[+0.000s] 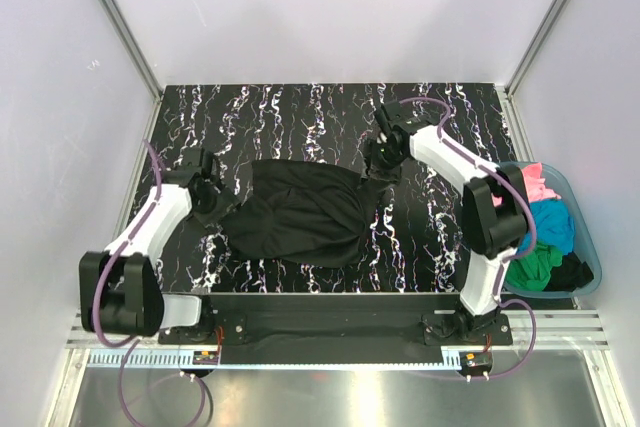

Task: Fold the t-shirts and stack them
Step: Flatten the tshirt out

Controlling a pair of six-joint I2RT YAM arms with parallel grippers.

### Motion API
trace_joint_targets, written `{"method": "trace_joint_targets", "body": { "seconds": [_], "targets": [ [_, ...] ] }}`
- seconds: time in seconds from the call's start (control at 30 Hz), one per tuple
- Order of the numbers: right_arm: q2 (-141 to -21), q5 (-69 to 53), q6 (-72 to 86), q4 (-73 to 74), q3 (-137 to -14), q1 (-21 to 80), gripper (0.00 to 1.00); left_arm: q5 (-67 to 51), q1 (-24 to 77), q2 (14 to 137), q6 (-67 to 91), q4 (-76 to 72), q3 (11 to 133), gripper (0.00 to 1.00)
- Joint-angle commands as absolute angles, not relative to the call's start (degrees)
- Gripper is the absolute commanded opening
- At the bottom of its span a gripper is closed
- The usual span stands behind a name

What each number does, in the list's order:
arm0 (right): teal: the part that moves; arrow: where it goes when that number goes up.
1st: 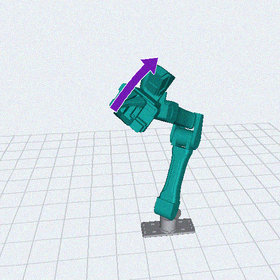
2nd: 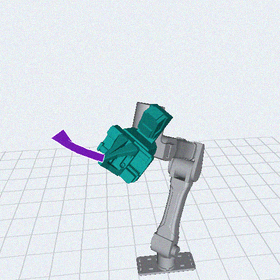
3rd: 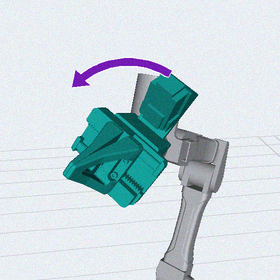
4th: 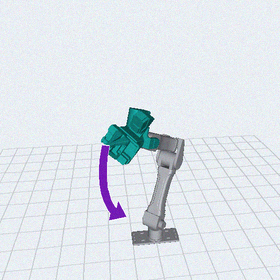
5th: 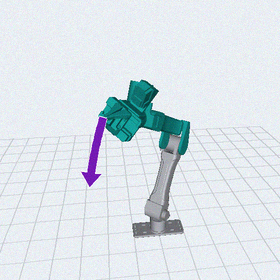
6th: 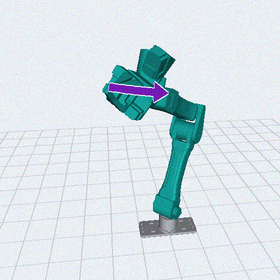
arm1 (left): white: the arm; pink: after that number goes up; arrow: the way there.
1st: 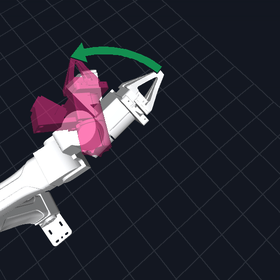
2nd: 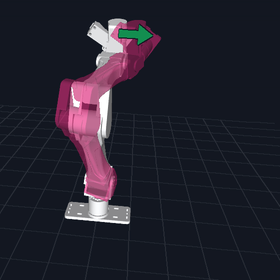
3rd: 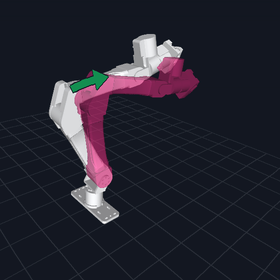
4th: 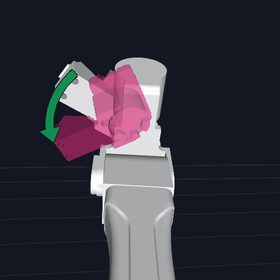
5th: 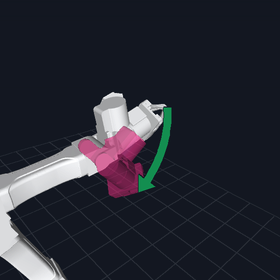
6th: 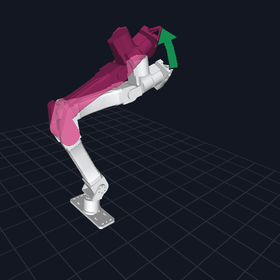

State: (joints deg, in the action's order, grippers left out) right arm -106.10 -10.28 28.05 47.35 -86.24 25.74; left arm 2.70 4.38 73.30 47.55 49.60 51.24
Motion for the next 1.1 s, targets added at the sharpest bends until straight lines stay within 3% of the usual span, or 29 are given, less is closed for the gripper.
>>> {"method": "trace_joint_targets", "body": {
  "seconds": [0.0, 0.23, 0.53, 0.67, 0.7, 0.8, 0.93, 1.07],
  "targets": [
    [-109.8, -10.3, 25.4, 44.9, -87.1, 21.3, 0.59, 1.1, 4.4, 76.1, 46.1, 43.9, 50.1, 0.77],
    [-115.5, -20.2, 21.2, 41.8, -91.9, 21.3, 0.57, 0.4, 4.4, 77.6, 46.9, 40.0, 44.7, 0.76],
    [-122.6, -18.6, 19.9, 42.6, -94.0, 25.8, 0.54, 0.4, 4.4, 81.2, 46.1, 36.1, 43.9, 0.71],
    [-123.7, -12.0, 20.1, 44.6, -95.9, 25.7, 0.39, -1.6, 4.4, 83.2, 44.4, 35.9, 47.4, 0.25],
    [-123.7, -5.6, 20.5, 45.8, -96.8, 25.5, 0.24, -2.0, 4.4, 83.6, 43.7, 36.6, 48.9, 0.01],
    [-123.1, 5.8, 23.9, 51.8, -100.0, 23.9, 0.00, -0.4, 4.4, 83.1, 42.3, 40.4, 56.9, 0.00],
    [-116.6, 12.1, 29.7, 56.4, -98.4, 18.9, 0.00, 3.8, 4.4, 79.7, 42.0, 46.0, 68.7, 0.00],
    [-106.9, 14.4, 30.8, 58.1, -92.6, 18.4, 0.00, 1.9, 4.4, 75.4, 42.4, 45.7, 70.8, 0.00]
  ]
}}
